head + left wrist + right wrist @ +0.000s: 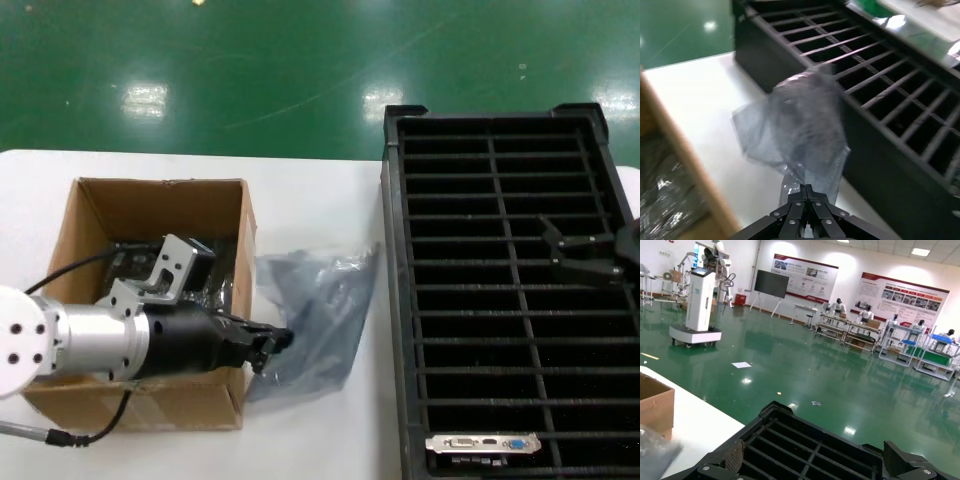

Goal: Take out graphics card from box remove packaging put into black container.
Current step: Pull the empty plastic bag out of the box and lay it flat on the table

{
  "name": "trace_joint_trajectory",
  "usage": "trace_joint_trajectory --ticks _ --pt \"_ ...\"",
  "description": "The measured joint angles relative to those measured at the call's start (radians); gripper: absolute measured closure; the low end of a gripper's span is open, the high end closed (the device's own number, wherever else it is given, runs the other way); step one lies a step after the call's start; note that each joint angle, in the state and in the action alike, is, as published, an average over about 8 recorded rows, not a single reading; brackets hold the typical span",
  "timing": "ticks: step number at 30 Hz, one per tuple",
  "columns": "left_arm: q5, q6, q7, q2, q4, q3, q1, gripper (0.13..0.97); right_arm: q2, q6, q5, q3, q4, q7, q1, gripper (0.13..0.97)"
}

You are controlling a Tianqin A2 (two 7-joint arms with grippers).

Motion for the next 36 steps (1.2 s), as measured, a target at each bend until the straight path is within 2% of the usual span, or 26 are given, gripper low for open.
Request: trace_joint_trajectory --ticks 4,9,12,14,19,27,31,35,36 --pt "0.186 0.104 -0.186 0.046 0.006 -0.104 0.017 0.957 0.000 0.000 0.000 0.000 0.000 0.000 0.000 0.129" --pt "0.422 0.202 -0.414 0.080 -0.047 -0.260 0.062 0.957 0.000 0.000 0.000 0.000 0.000 0.000 0.000 0.129" --pt "0.530 0.237 -0.503 0.095 -0.098 -0.367 0.098 0.944 0.000 0.000 0.000 0.000 0.000 0.000 0.000 0.129" --pt "0.573 0.253 -0.528 0.104 -0.135 -0.440 0.123 0.936 0.000 0.000 0.000 0.000 0.000 0.000 0.000 0.129" --pt "0.603 0.281 -0.514 0.114 -0.225 -0.599 0.176 0.910 0.000 0.000 0.000 0.000 0.000 0.000 0.000 0.129" --pt "0.557 0.299 -0.397 0.121 -0.355 -0.794 0.246 0.822 0.000 0.000 0.000 0.000 0.000 0.000 0.000 0.129" --pt "0.542 0.285 -0.321 0.131 -0.419 -0.885 0.284 0.738 0.000 0.000 0.000 0.000 0.000 0.000 0.000 0.129" --pt "0.549 0.246 -0.216 0.146 -0.485 -0.970 0.336 0.654 0.000 0.000 0.000 0.000 0.000 0.000 0.000 0.129" --pt "0.553 0.233 -0.184 0.150 -0.502 -0.989 0.352 0.654 0.000 0.000 0.000 0.000 0.000 0.000 0.000 0.129"
